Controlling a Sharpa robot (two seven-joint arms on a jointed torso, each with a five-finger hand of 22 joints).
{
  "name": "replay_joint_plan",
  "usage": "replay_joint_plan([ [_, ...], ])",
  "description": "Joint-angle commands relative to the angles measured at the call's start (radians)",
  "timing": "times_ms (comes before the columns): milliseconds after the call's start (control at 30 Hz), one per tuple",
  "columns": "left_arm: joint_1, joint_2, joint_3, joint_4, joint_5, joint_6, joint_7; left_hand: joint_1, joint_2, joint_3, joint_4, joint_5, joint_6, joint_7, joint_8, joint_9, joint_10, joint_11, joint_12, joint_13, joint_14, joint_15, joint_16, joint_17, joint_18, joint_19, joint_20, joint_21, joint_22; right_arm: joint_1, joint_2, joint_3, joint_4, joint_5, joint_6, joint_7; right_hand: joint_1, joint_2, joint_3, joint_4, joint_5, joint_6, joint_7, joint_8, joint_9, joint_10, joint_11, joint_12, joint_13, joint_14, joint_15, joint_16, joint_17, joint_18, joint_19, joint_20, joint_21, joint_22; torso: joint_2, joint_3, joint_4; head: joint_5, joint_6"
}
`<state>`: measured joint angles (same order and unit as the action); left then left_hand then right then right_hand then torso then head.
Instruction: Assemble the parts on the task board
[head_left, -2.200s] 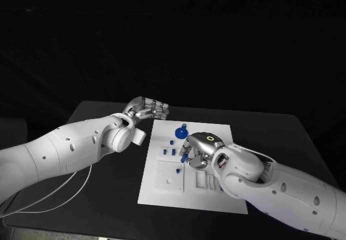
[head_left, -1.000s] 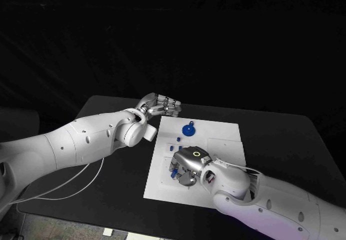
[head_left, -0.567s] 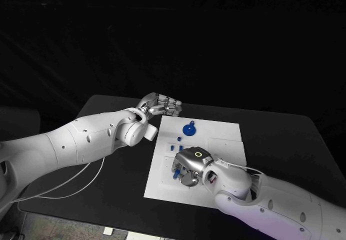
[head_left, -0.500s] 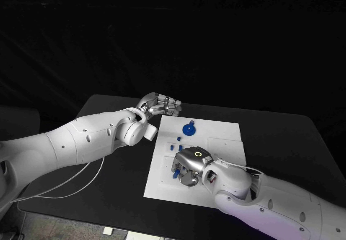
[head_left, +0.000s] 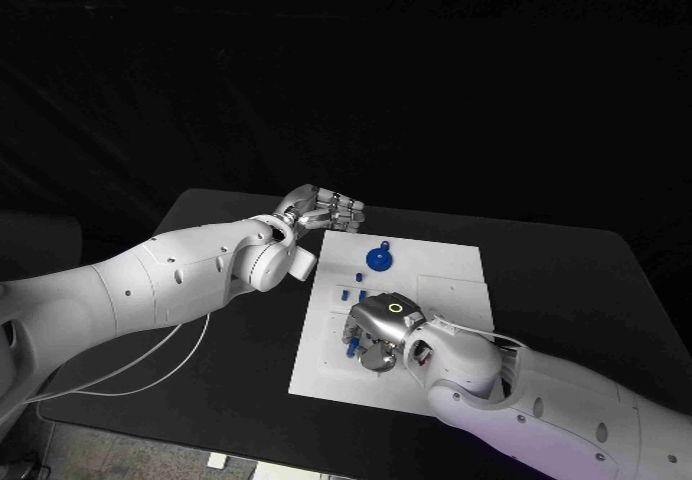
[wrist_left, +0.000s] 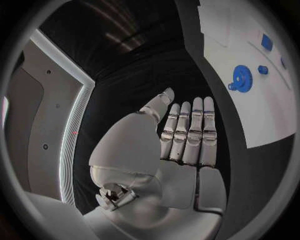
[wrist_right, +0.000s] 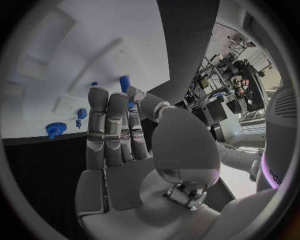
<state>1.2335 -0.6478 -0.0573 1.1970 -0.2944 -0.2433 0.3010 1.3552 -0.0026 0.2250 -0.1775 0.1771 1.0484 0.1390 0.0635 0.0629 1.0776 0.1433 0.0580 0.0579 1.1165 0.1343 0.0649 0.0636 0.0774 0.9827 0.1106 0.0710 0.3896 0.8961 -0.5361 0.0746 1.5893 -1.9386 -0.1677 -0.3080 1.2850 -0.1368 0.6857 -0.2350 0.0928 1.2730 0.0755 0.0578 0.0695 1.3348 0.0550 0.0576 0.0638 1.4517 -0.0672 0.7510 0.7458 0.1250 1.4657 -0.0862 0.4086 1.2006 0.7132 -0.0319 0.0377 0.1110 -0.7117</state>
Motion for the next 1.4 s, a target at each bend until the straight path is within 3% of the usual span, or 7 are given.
replay_joint_plan([
  [33, 0.000, 0.003, 0.001, 0.001, 0.006, 0.013, 0.006, 0.001, 0.008, 0.002, 0.005, -0.005, -0.003, 0.007, 0.000, -0.001, -0.006, 0.002, 0.000, 0.000, -0.006, -0.001, -0.004, 0.000, 0.007, 0.006, 0.004, 0.003, -0.001, -0.004, 0.002, -0.006, -0.013, -0.013, 0.022, 0.005, -0.003, 0.011, -0.001, -0.005, 0.006, 0.005, 0.000, 0.006, 0.001, 0.059, -0.037, 0.003, 0.001, 0.000, -0.005, 0.004, 0.002, 0.021, 0.036, -0.005, -0.003, 0.001, 0.000, -0.0001, 0.0004, 0.000, -0.001],
  [433, 0.000, 0.003, 0.001, 0.000, 0.006, 0.014, 0.004, 0.001, 0.008, 0.002, 0.005, -0.005, -0.003, 0.007, 0.000, -0.001, -0.006, 0.002, 0.000, 0.000, -0.006, -0.001, -0.004, 0.000, 0.007, 0.006, 0.004, 0.003, -0.001, -0.004, 0.008, -0.023, -0.021, -0.016, 0.024, 0.008, -0.005, 0.012, -0.001, -0.007, 0.007, 0.005, 0.000, 0.006, 0.001, 0.059, -0.037, 0.003, 0.001, 0.000, -0.005, 0.003, 0.002, 0.022, 0.036, -0.005, -0.006, 0.004, 0.000, 0.0000, -0.0005, 0.003, -0.003],
  [1400, 0.000, 0.003, 0.000, -0.001, 0.005, 0.016, -0.002, 0.003, 0.006, 0.002, 0.010, -0.006, -0.004, 0.007, 0.000, -0.001, -0.008, 0.002, 0.000, 0.000, -0.007, 0.000, -0.004, 0.000, 0.007, 0.006, 0.004, 0.003, -0.009, -0.005, 0.009, -0.034, -0.028, -0.045, 0.020, -0.009, -0.007, 0.011, -0.002, -0.010, 0.008, 0.007, 0.000, 0.006, 0.001, 0.059, -0.037, 0.003, 0.001, 0.000, -0.005, 0.002, 0.002, 0.021, 0.036, -0.005, -0.013, 0.009, 0.000, -0.0002, -0.0008, 0.014, 0.003],
])
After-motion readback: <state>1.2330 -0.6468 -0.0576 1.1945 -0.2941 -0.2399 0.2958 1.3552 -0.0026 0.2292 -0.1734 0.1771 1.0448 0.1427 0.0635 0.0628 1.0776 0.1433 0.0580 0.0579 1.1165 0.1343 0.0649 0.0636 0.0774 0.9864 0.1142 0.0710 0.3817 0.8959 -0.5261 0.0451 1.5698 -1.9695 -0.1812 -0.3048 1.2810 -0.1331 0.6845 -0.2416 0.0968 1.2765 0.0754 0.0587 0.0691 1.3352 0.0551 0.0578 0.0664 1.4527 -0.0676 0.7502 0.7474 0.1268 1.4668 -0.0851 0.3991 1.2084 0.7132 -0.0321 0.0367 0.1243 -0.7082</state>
